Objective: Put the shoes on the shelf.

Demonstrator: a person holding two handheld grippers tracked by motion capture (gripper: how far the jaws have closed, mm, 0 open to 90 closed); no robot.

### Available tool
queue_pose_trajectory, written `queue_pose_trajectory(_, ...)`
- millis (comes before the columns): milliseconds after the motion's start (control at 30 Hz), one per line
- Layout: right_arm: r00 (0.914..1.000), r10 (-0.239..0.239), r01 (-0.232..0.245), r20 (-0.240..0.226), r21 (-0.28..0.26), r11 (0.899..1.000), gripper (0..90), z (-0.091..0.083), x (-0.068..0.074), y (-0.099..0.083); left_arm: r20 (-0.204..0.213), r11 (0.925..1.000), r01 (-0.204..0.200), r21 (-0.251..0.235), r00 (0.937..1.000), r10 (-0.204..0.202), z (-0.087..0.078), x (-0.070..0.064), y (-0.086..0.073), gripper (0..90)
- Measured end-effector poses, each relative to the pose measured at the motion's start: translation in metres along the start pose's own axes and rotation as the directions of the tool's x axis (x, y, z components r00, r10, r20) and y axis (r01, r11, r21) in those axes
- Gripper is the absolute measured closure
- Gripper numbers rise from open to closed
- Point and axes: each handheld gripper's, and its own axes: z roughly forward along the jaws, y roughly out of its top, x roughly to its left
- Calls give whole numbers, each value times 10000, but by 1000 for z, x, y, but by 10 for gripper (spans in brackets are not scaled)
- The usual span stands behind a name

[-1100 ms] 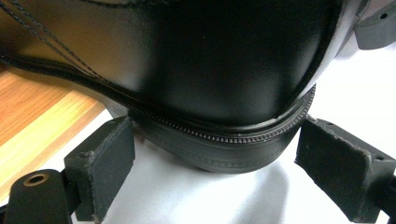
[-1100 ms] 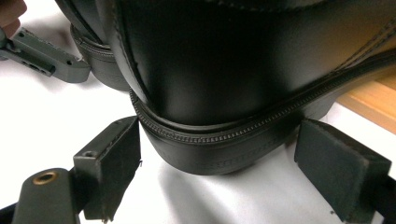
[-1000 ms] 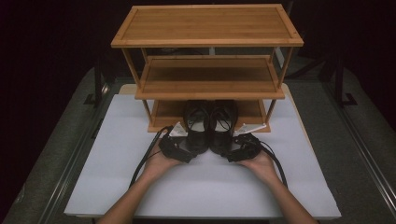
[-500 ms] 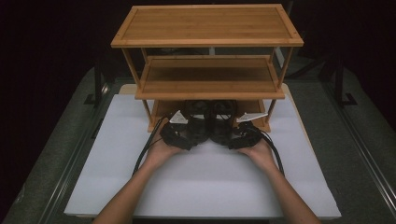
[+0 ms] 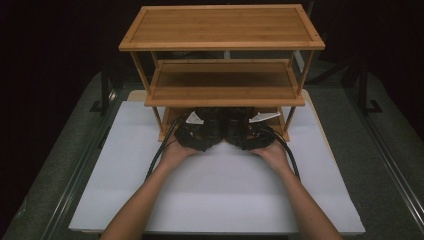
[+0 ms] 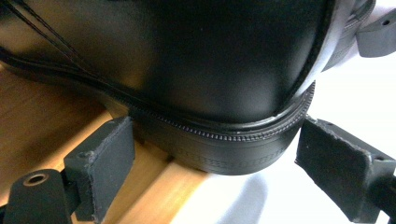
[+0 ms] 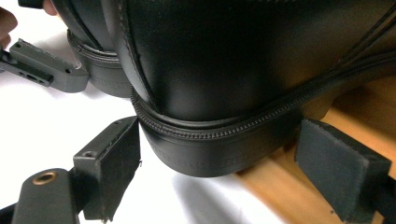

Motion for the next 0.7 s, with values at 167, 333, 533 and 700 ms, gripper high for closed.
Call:
queue_pose_trajectory(167, 9997, -161, 160, 173, 48, 9999, 144, 6, -5, 4, -81, 9996, 147, 232, 9999, -145, 7, 6, 4, 113)
queue_pose_trajectory(333, 9994, -127, 119, 322, 248, 9996, 144, 8, -10, 8, -106, 9995, 194, 230, 9998, -191, 11, 9, 6, 113)
queue_pose_trajectory(533, 9988, -335, 331, 352, 103, 9994, 159, 12, -16, 5, -79, 9995, 229, 228, 9997, -227, 14, 12, 7, 112)
queue_pose_trajectory(700, 9984, -363, 359, 440, 103, 9993, 164, 12, -15, 5, -41, 9994, 226, 246, 9997, -225, 14, 12, 7, 110)
